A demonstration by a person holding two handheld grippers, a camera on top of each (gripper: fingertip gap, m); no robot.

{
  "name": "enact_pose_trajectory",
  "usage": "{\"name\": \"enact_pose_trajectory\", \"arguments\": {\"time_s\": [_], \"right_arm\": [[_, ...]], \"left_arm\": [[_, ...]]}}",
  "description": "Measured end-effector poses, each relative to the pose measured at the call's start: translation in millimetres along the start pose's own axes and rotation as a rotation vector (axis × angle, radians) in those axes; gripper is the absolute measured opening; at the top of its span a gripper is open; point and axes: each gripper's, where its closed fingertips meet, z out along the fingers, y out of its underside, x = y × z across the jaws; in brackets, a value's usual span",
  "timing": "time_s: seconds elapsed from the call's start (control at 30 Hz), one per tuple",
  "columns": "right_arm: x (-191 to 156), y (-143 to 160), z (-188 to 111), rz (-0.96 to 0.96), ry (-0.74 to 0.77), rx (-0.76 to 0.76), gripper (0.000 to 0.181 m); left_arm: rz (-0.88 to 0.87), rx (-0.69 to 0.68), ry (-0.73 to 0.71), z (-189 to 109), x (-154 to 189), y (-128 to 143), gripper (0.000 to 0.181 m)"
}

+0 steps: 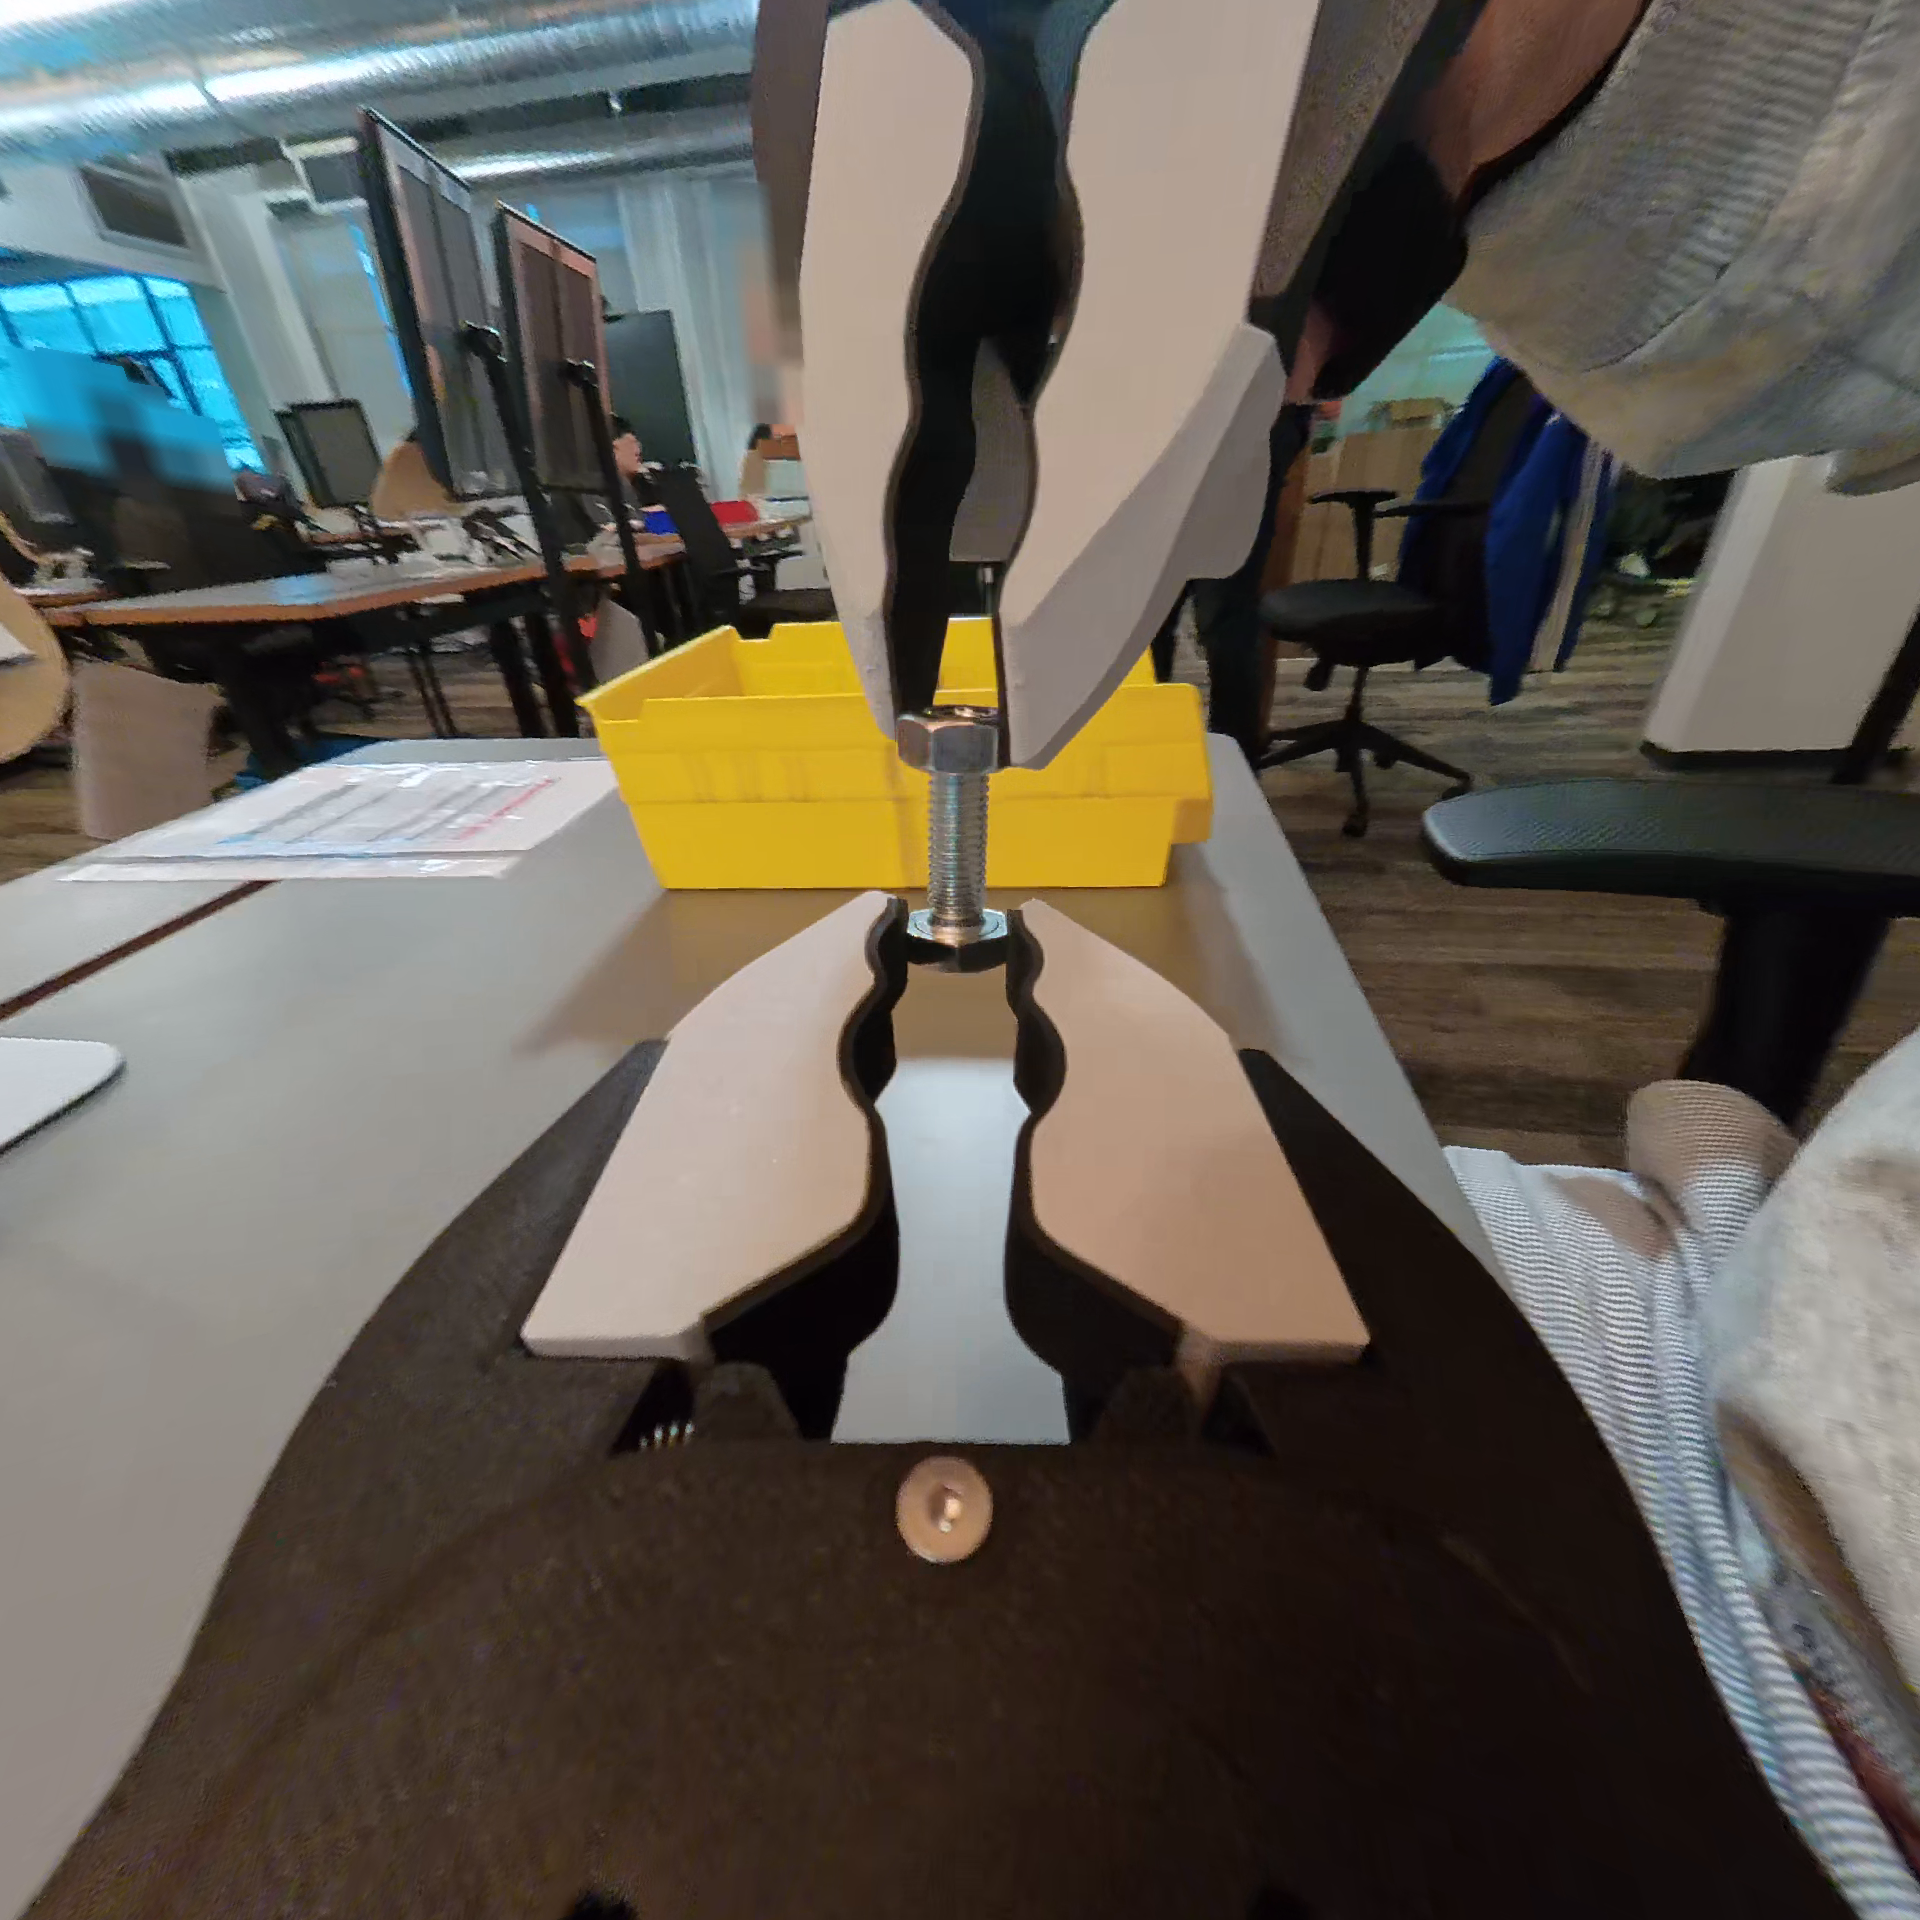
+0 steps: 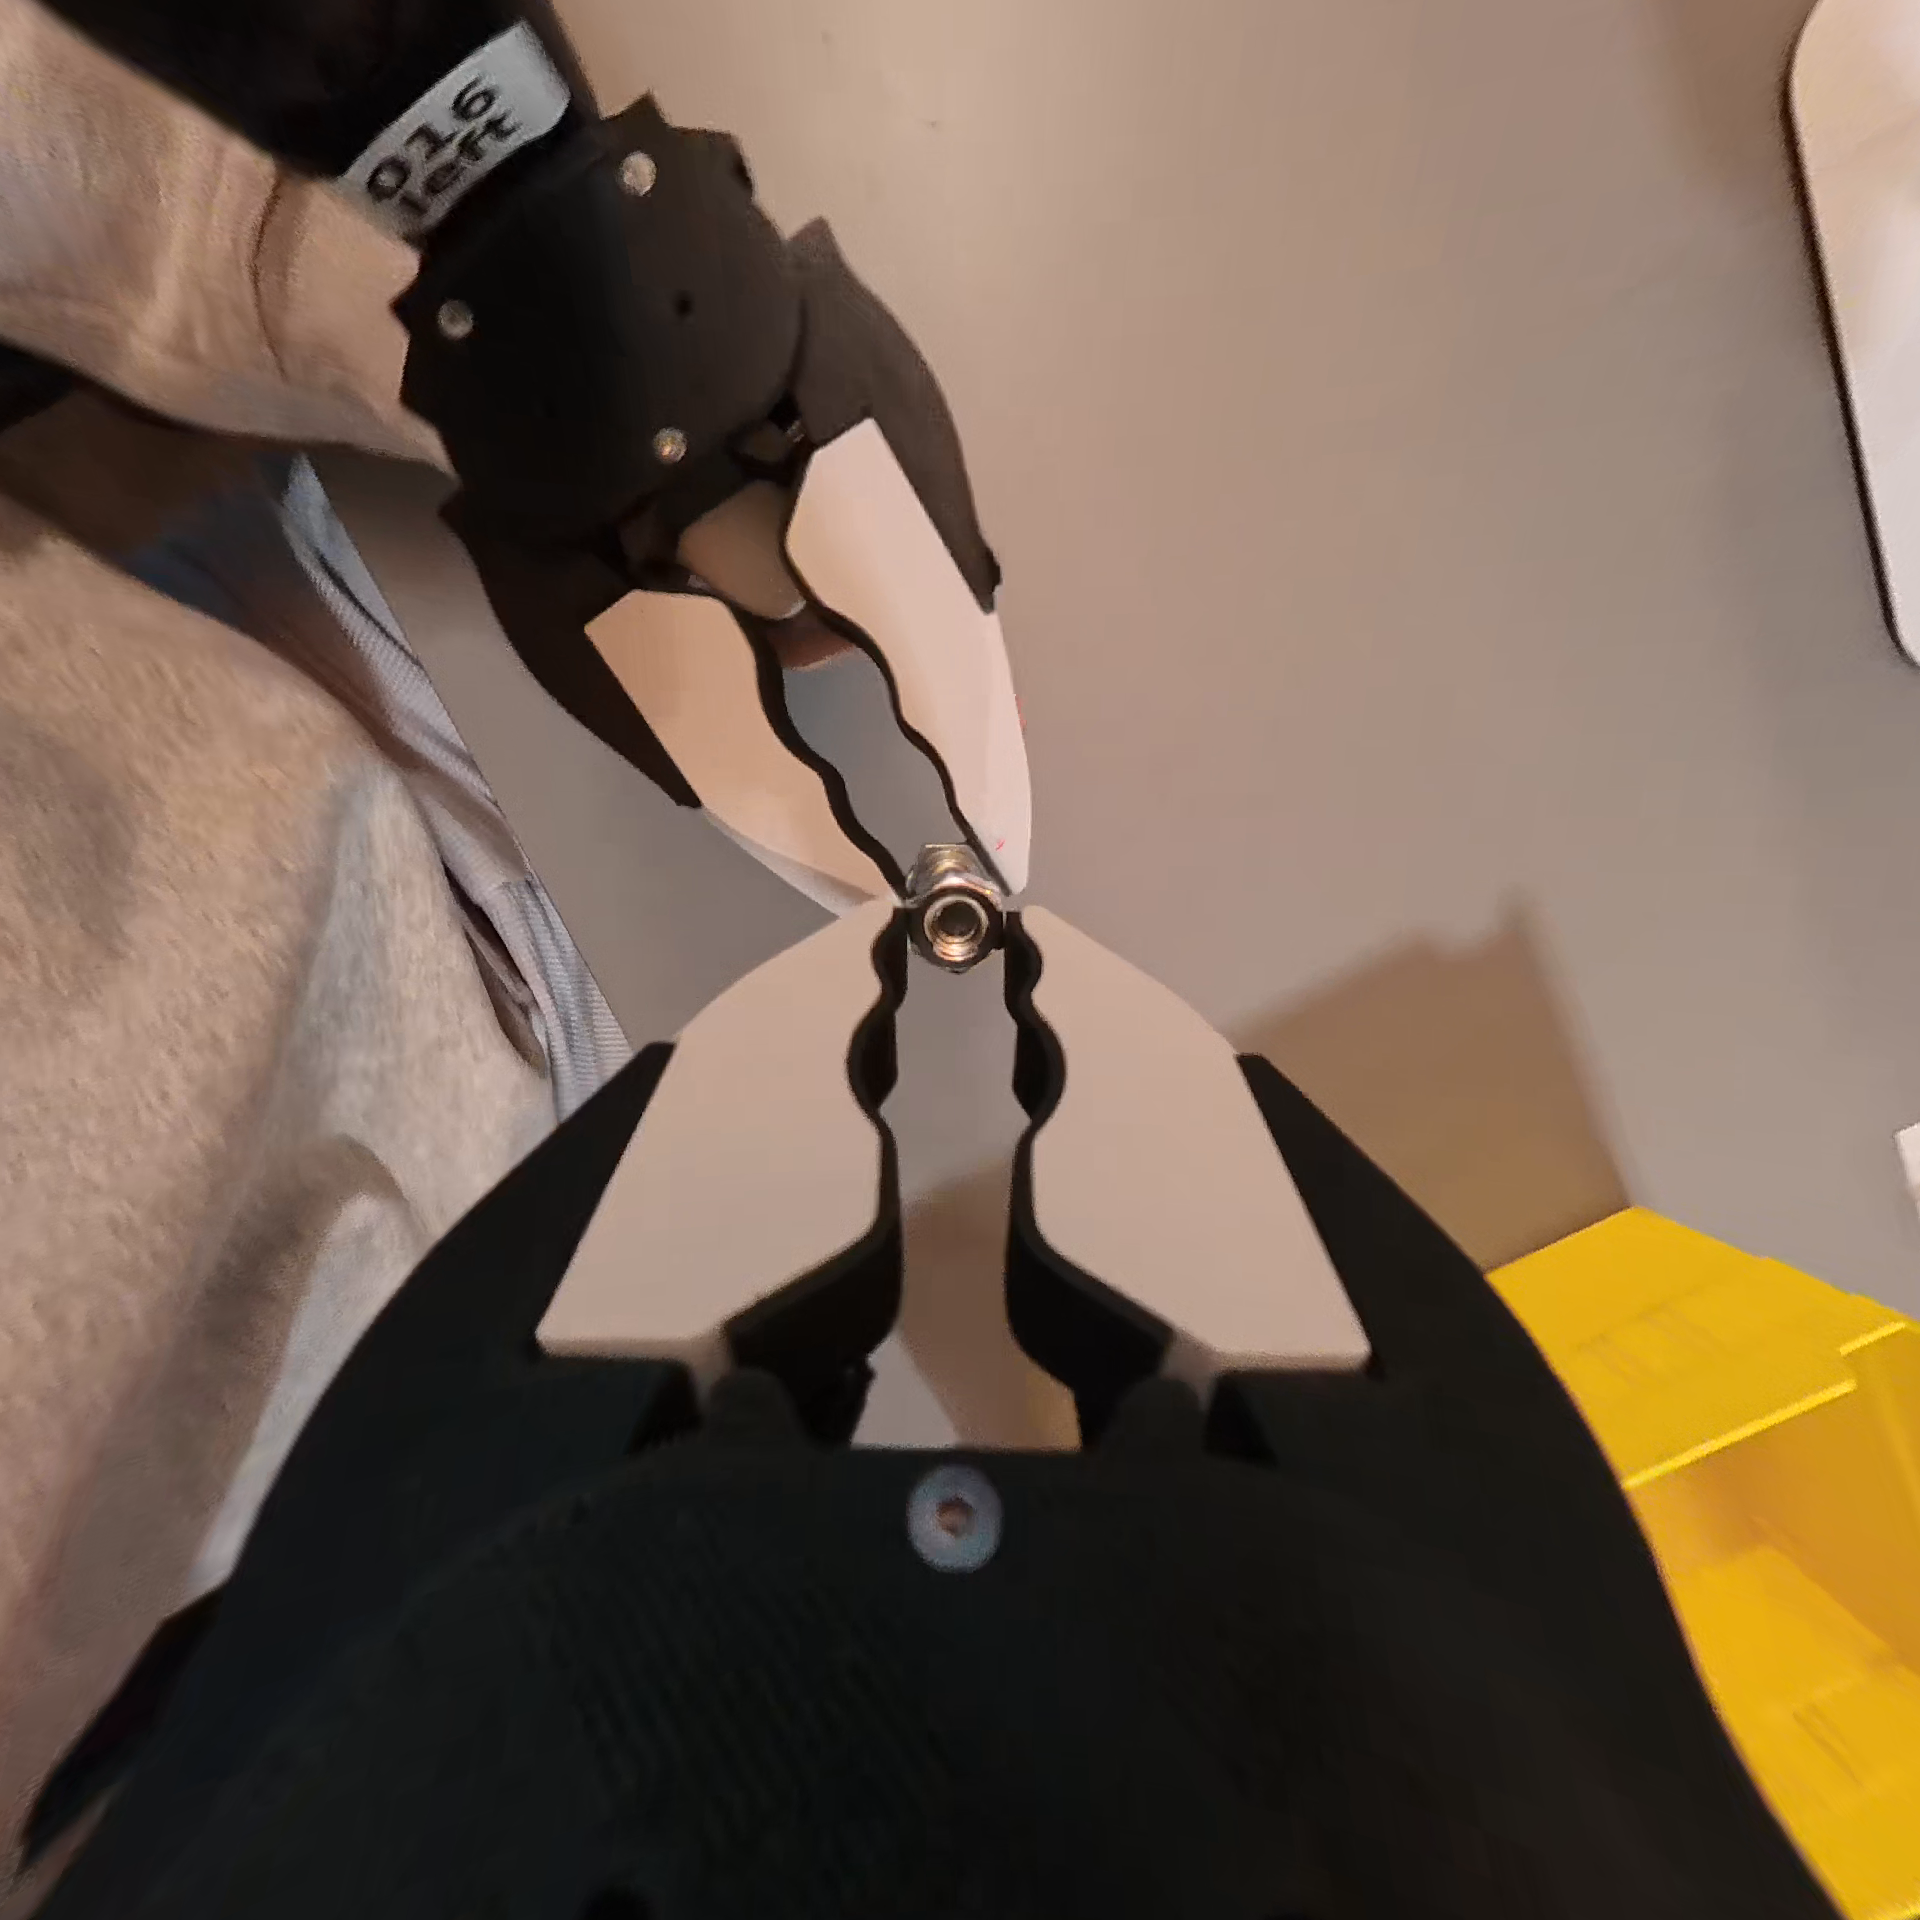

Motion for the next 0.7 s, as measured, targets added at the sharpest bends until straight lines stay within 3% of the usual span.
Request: {"name": "enact_pose_trajectory", "arguments": {"time_s": [0.23, 0.7], "right_arm": [[-11, 2, -5, -0.208, -0.080, 0.024, 0.018], [-45, 14, -12, -0.500, -0.285, 0.102, 0.018]], "left_arm": [[-0.108, 0.034, 0.155, -1, 15, -4, 0.018], [-0.163, 0.020, 0.452, -10, 56, -7, 0.018]]}}
